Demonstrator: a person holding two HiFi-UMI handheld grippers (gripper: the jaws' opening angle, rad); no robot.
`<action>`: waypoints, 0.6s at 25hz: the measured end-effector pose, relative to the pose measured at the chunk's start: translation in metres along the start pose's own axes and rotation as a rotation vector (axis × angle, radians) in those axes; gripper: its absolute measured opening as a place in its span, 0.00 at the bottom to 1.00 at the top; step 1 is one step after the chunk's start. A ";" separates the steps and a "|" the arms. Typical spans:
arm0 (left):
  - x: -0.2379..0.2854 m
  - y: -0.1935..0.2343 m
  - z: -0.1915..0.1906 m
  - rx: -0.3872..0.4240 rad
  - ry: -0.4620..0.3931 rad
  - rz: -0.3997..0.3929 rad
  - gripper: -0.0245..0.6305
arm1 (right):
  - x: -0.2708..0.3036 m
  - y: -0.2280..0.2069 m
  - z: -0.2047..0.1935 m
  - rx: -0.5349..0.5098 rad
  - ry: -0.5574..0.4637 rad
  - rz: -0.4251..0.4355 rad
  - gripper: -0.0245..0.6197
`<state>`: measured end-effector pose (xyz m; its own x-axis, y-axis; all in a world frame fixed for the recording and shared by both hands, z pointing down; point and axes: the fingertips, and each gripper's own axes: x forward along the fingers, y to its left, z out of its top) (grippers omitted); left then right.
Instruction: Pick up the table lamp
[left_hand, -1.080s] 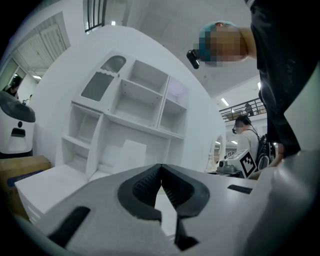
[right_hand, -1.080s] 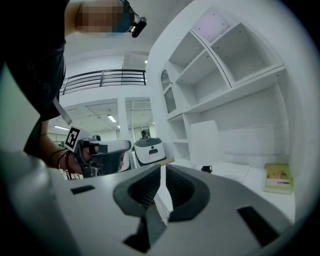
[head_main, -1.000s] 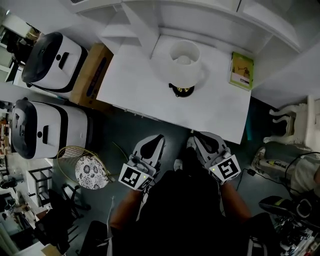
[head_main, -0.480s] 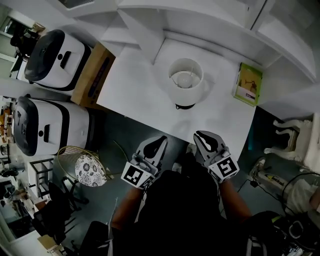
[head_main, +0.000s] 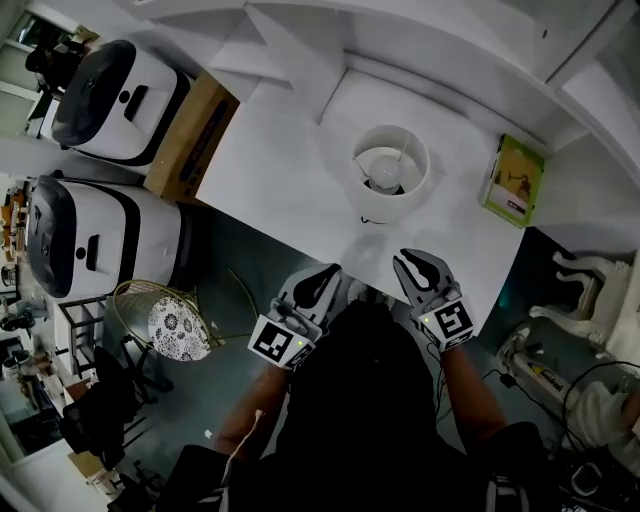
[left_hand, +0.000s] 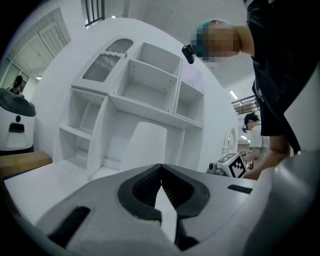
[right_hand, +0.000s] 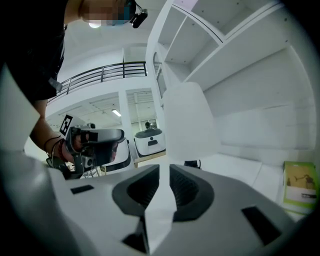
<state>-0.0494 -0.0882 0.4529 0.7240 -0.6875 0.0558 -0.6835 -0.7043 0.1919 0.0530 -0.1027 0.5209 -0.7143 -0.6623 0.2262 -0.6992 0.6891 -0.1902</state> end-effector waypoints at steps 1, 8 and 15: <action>0.003 0.003 -0.005 0.002 0.012 -0.003 0.06 | 0.005 -0.005 -0.003 0.002 0.001 -0.005 0.11; 0.018 0.016 -0.041 0.013 0.085 -0.030 0.06 | 0.025 -0.020 -0.029 0.003 0.027 -0.037 0.12; 0.029 0.034 -0.065 0.022 0.098 -0.026 0.06 | 0.045 -0.039 -0.060 0.011 0.049 -0.066 0.12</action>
<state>-0.0457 -0.1208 0.5248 0.7464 -0.6492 0.1465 -0.6655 -0.7261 0.1728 0.0500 -0.1423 0.5956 -0.6642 -0.6911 0.2849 -0.7455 0.6407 -0.1838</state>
